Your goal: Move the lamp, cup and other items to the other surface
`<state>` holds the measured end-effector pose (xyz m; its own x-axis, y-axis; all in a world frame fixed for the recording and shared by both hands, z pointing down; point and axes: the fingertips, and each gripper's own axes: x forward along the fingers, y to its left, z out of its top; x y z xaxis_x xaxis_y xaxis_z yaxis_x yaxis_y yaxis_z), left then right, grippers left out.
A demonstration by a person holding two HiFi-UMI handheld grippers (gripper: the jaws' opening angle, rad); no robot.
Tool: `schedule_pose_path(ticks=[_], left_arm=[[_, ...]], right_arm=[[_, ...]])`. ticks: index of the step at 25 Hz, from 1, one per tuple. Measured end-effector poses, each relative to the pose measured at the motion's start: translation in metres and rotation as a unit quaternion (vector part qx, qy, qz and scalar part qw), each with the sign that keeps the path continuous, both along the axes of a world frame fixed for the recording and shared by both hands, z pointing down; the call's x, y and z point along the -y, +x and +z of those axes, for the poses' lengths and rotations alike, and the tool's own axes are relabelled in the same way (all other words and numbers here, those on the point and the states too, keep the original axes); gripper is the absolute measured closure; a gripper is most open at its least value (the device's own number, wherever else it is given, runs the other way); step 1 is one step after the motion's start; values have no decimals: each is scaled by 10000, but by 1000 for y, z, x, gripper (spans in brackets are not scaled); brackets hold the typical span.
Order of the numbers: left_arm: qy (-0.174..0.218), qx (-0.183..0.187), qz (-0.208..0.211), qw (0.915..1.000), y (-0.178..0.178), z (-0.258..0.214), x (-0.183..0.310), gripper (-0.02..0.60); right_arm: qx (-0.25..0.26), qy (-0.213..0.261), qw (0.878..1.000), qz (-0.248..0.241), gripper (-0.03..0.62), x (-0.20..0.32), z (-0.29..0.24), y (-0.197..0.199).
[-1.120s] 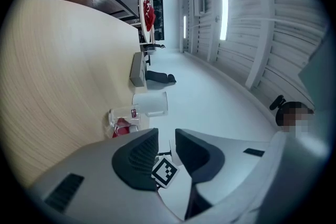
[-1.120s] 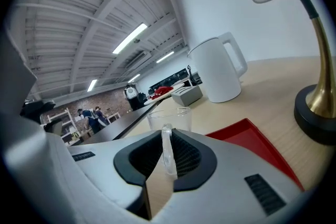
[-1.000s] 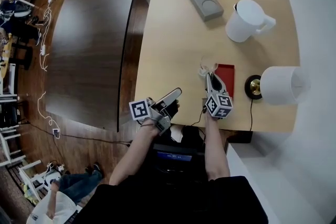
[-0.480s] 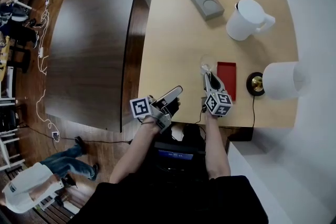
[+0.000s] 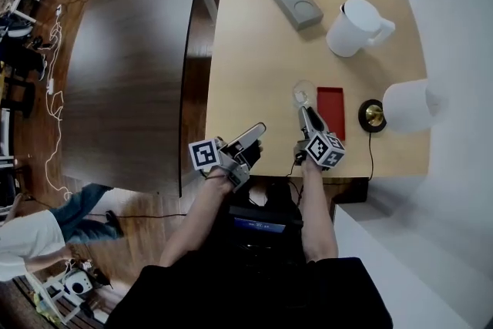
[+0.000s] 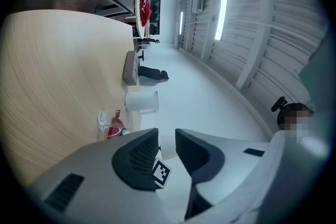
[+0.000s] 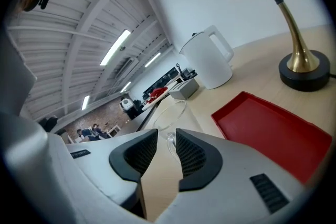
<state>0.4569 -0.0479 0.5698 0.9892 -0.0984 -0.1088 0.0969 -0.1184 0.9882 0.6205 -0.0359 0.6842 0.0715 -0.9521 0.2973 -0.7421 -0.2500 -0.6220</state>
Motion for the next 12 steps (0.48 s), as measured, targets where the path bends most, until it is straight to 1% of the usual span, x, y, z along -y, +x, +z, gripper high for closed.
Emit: schedule_pose_path(ticks=[3, 5, 7, 9, 10, 12], left_arm=[[-5, -113, 99, 9999, -5, -5, 0, 466], [-25, -234, 181, 9996, -8, -11, -1, 466], [-30, -373, 299, 9989, -10, -17, -5, 466], [-12, -504, 431, 9978, -10, -22, -11, 466], [-7, -563, 504, 9971, -10, -23, -15, 466], [8, -681, 676, 9954, -10, -29, -22, 466]], right_arm=[[211, 213, 9993, 217, 465, -13, -19, -1], [396, 445, 9974, 397, 467, -25, -39, -3], [512, 726, 9945, 555, 482, -39, -62, -6], [579, 1043, 9906, 666, 532, -55, -84, -12], [584, 1213, 9884, 704, 578, -61, -96, -16], [514, 1536, 9841, 736, 588, -72, -124, -27]])
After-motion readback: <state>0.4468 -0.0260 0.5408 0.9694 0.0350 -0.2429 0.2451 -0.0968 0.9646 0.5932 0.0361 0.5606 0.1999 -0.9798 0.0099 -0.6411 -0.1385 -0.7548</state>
